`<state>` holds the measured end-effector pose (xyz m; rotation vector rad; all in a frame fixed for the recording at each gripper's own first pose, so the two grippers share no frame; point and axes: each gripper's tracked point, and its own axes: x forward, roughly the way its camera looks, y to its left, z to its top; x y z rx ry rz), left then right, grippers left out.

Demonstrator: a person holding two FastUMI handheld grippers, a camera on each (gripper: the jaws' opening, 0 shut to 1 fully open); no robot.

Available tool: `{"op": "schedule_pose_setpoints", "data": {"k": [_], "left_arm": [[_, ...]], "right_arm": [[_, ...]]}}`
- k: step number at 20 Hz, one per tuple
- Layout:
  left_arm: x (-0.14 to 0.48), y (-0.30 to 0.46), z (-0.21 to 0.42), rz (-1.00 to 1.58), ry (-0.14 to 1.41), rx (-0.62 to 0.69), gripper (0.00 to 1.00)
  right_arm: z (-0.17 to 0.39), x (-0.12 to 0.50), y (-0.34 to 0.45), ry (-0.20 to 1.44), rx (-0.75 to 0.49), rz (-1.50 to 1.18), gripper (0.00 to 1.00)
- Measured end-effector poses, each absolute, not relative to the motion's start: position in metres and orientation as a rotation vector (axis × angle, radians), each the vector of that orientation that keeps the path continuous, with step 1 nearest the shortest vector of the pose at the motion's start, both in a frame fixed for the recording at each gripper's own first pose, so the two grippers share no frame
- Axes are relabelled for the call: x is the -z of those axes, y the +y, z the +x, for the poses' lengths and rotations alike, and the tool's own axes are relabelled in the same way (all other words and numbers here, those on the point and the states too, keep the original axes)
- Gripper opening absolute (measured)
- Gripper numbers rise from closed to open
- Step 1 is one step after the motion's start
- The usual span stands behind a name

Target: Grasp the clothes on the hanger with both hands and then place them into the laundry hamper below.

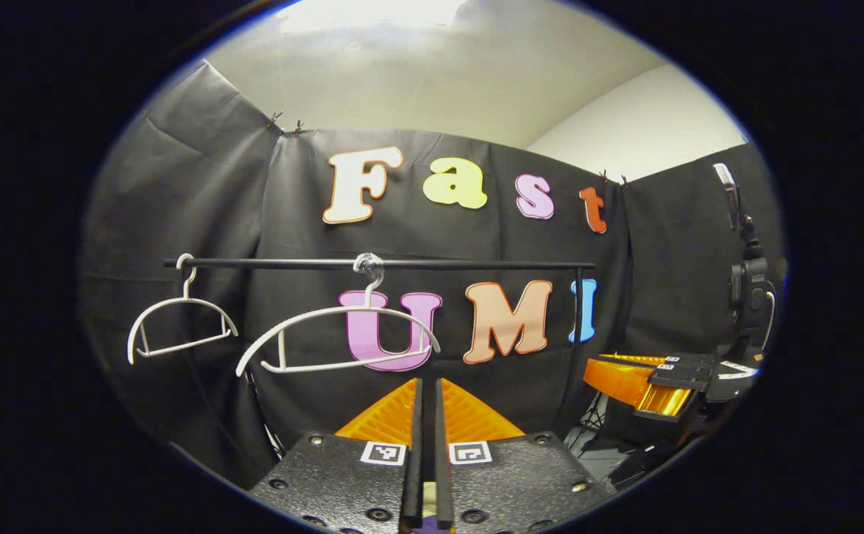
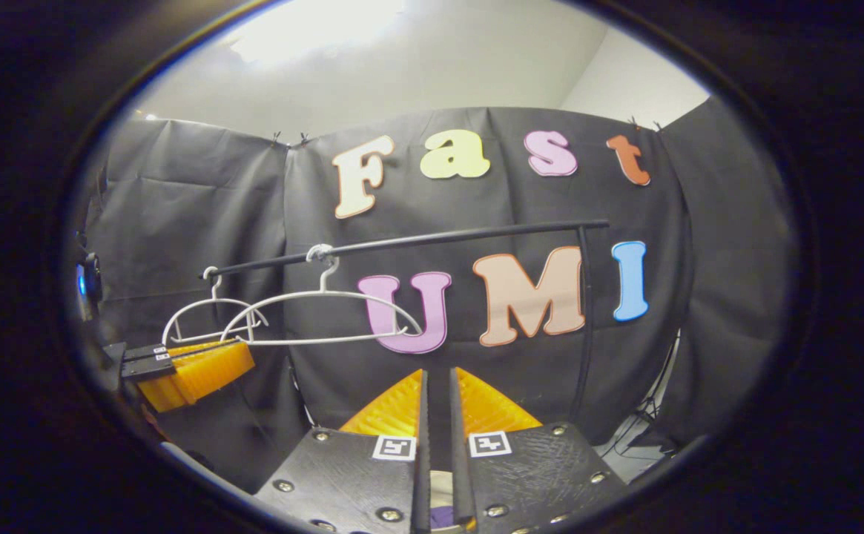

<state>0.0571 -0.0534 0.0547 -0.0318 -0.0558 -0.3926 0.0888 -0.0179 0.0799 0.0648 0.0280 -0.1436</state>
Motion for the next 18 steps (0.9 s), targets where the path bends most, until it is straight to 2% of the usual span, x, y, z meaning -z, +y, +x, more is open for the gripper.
{"op": "schedule_pose_setpoints", "data": {"k": [1,2,4,5,7,9,12,14,15,18], "left_arm": [[-0.058,-0.056,0.055,-0.032,-0.064,0.396,0.15],[-0.059,-0.062,0.051,-0.036,-0.069,0.408,0.12],[-0.062,-0.071,0.048,-0.042,-0.073,0.422,0.23],[-0.062,-0.078,0.046,-0.047,-0.07,0.432,0.4],[-0.066,-0.091,0.041,-0.05,-0.073,0.446,0.5],[-0.066,-0.1,0.039,-0.051,-0.077,0.447,0.65],[-0.068,-0.115,0.039,-0.059,-0.08,0.449,0.95],[-0.07,-0.124,0.038,-0.06,-0.084,0.453,0.96],[-0.07,-0.129,0.038,-0.056,-0.084,0.454,0.93],[-0.071,-0.142,0.037,-0.051,-0.092,0.455,0.96]], "right_arm": [[0.087,-0.083,-0.019,0.021,0.147,0.061,0.22],[0.083,-0.087,-0.022,0.014,0.15,0.059,0.19],[0.076,-0.093,-0.03,0.003,0.162,0.056,0.35],[0.072,-0.096,-0.033,-0.005,0.159,0.056,0.43],[0.067,-0.101,-0.041,-0.017,0.158,0.055,0.63],[0.06,-0.105,-0.05,-0.02,0.153,0.054,0.78],[0.051,-0.105,-0.06,-0.042,0.168,0.042,1.0],[0.044,-0.107,-0.071,-0.055,0.179,0.044,1.0],[0.04,-0.106,-0.075,-0.059,0.185,0.046,1.0],[0.031,-0.104,-0.088,-0.057,0.189,0.044,0.92]]}}
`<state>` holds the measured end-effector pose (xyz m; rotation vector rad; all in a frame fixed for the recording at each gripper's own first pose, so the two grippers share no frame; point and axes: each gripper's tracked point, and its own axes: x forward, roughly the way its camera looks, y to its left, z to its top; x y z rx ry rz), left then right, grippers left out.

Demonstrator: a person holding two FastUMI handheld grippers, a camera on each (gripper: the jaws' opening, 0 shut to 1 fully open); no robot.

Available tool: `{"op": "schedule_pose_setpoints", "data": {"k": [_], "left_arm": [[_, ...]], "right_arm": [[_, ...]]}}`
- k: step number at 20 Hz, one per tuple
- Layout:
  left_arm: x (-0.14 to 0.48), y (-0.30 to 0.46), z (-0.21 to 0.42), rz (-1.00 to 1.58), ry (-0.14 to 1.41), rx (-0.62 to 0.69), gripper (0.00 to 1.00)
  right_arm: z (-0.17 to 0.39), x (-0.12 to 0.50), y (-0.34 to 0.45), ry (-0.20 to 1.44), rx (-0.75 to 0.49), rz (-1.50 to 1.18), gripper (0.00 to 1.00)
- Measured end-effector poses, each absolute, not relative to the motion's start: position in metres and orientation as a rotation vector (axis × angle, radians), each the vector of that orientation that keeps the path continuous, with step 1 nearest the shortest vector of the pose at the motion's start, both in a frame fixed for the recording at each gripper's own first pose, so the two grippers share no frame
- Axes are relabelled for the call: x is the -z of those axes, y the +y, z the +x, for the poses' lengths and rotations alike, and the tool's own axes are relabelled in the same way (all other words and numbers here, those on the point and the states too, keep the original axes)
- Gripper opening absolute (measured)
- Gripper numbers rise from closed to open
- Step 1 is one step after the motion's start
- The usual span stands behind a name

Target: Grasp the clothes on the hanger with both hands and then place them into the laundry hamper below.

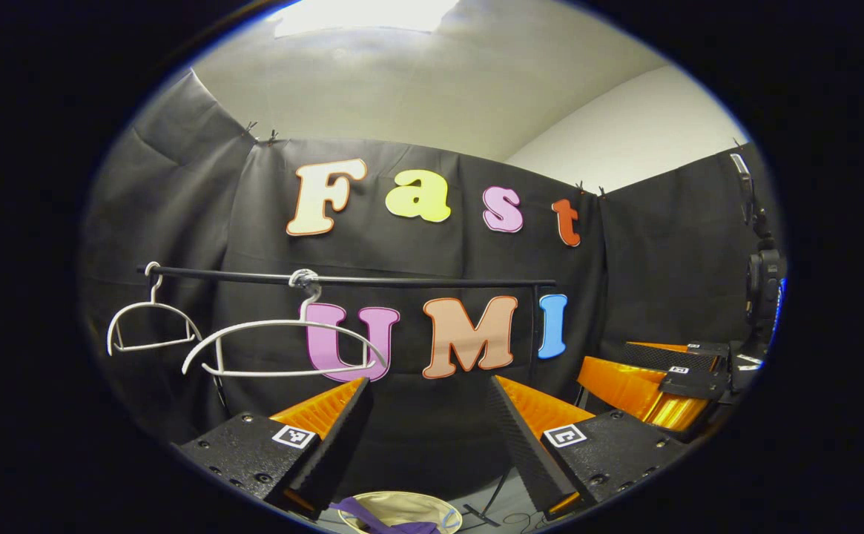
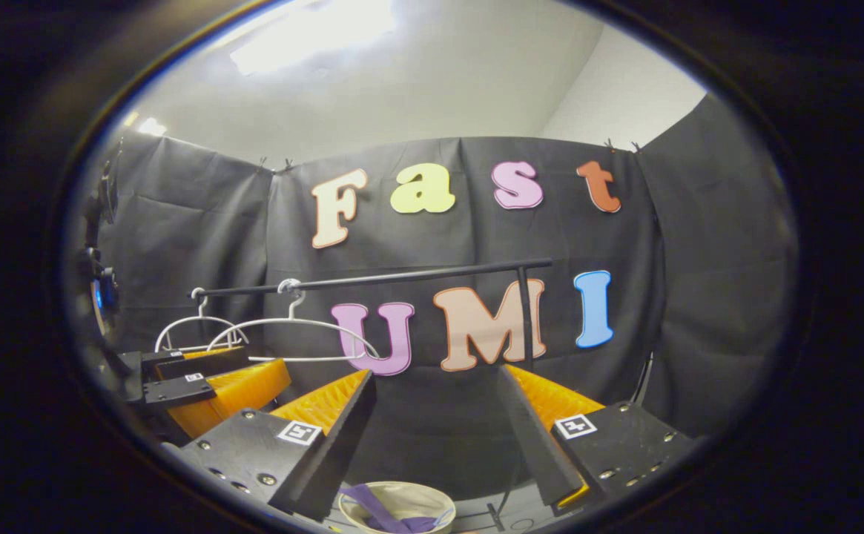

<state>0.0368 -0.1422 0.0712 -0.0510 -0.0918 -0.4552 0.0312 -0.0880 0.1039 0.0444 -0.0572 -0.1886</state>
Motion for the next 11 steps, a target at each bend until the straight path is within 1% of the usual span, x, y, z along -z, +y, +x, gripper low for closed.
{"op": "schedule_pose_setpoints", "data": {"k": [1,2,3,4,5,6,7,8,9,10,11], "left_arm": [[-0.072,-0.146,0.036,-0.051,-0.093,0.455,0.96],[-0.072,-0.15,0.035,-0.052,-0.096,0.454,0.93],[-0.072,-0.155,0.035,-0.052,-0.094,0.455,0.96],[-0.072,-0.159,0.034,-0.05,-0.094,0.455,0.93],[-0.072,-0.164,0.033,-0.046,-0.094,0.453,0.96],[-0.072,-0.168,0.031,-0.042,-0.093,0.451,0.96],[-0.071,-0.172,0.03,-0.04,-0.093,0.448,0.93],[-0.071,-0.176,0.029,-0.037,-0.093,0.446,0.96],[-0.071,-0.181,0.028,-0.035,-0.092,0.444,0.96],[-0.07,-0.185,0.027,-0.03,-0.091,0.439,0.94],[-0.069,-0.189,0.027,-0.025,-0.093,0.433,0.96]], "right_arm": [[0.027,-0.103,-0.093,-0.055,0.191,0.04,0.98],[0.025,-0.103,-0.098,-0.056,0.193,0.035,0.98],[0.022,-0.105,-0.103,-0.058,0.195,0.031,0.98],[0.021,-0.105,-0.107,-0.057,0.196,0.029,1.0],[0.018,-0.104,-0.111,-0.055,0.197,0.03,0.98],[0.017,-0.105,-0.115,-0.054,0.195,0.032,0.98],[0.016,-0.105,-0.119,-0.055,0.193,0.033,0.98],[0.015,-0.105,-0.123,-0.057,0.193,0.034,0.98],[0.012,-0.106,-0.128,-0.059,0.193,0.034,0.98],[0.011,-0.107,-0.134,-0.062,0.196,0.035,0.98],[0.009,-0.107,-0.14,-0.063,0.2,0.036,0.98]]}}
